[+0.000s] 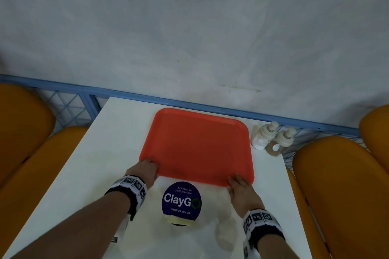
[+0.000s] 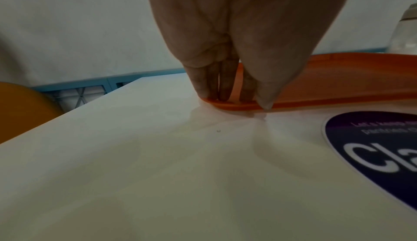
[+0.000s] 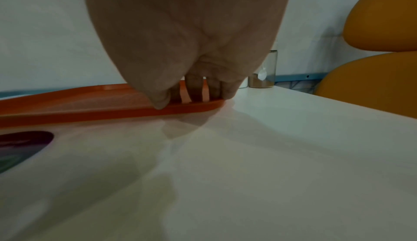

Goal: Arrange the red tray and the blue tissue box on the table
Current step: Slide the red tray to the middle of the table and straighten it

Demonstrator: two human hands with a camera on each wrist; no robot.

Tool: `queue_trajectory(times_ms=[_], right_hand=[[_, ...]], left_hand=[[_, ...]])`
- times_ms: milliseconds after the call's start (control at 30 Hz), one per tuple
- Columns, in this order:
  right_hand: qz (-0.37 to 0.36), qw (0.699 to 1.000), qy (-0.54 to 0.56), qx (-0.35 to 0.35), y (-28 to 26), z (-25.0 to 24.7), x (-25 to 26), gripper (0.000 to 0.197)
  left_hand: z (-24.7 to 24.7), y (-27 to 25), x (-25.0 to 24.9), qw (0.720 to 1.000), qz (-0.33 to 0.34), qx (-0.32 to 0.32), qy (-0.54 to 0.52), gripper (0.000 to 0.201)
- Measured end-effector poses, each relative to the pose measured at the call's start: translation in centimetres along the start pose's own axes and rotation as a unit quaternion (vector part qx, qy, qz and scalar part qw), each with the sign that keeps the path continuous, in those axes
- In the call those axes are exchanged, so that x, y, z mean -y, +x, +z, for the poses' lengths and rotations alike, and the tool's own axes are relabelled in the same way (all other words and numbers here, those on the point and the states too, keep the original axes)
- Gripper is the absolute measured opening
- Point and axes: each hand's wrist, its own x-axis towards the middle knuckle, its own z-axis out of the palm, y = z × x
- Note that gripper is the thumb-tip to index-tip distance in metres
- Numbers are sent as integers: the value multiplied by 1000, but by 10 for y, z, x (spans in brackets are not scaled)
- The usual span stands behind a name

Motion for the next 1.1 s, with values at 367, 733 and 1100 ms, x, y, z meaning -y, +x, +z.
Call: queue_trajectory(times_ms=[367, 733, 1100], right_hand=[[-7, 1000, 5, -10, -5, 2, -9, 44], [1, 1000, -15, -11, 32, -13, -4, 43], [-51, 991, -38, -117, 3, 5, -4, 30]], left_hand=[[4, -4, 2, 1000, 8, -2, 17, 33], [-15, 30, 3, 997, 52, 9, 48, 27], [-5, 15, 4, 990, 69, 17, 122, 22]])
